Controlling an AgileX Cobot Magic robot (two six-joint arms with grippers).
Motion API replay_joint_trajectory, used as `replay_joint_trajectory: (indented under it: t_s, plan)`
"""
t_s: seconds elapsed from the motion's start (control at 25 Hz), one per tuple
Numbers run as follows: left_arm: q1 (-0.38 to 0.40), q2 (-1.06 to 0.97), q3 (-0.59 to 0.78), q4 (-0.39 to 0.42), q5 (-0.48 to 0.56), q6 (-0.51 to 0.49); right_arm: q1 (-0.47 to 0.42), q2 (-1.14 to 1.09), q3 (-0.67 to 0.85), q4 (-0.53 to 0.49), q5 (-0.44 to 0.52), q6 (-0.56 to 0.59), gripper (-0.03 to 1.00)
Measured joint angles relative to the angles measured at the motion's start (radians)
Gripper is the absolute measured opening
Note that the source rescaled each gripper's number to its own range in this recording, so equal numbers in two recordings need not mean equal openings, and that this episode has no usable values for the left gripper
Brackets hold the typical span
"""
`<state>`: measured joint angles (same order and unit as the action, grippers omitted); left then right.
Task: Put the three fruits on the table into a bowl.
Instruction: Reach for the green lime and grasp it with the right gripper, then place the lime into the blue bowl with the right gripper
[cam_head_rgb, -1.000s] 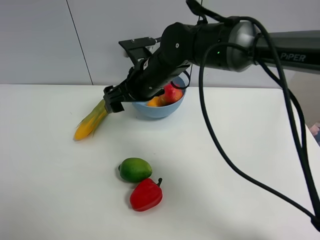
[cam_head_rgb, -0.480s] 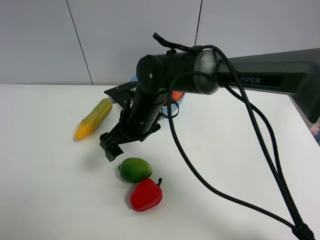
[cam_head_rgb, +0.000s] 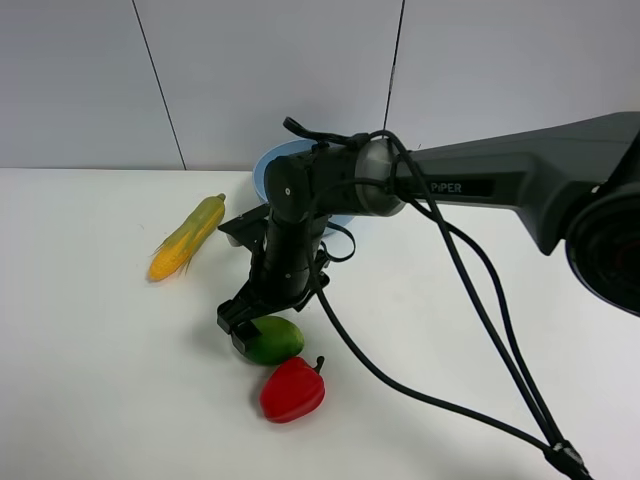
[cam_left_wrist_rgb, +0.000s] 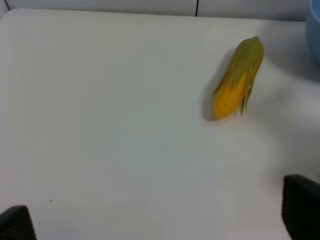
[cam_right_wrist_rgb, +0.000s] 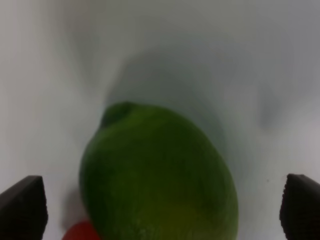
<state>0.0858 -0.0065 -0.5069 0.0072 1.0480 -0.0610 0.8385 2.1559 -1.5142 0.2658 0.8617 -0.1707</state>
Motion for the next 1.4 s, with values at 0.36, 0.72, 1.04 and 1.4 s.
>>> replay_joint_trajectory:
  t_s: [0.36,0.72,1.04,1.4]
  plan:
    - [0.0,0.0,0.0,0.0,0.0,0.0,0.0,0.038,0.0,0.003,-0.022,0.001,0.73]
    - [0.0,0.0,0.0,0.0,0.0,0.0,0.0,0.05,0.0,0.021,-0.023,0.019,0.29]
    - [0.0,0.0,0.0,0.0,0.0,0.0,0.0,0.058,-0.015,0.034,-0.014,0.044,0.29]
    - [0.0,0.0,0.0,0.0,0.0,0.0,-0.025,0.057,-0.342,-0.016,0.04,0.044,0.29]
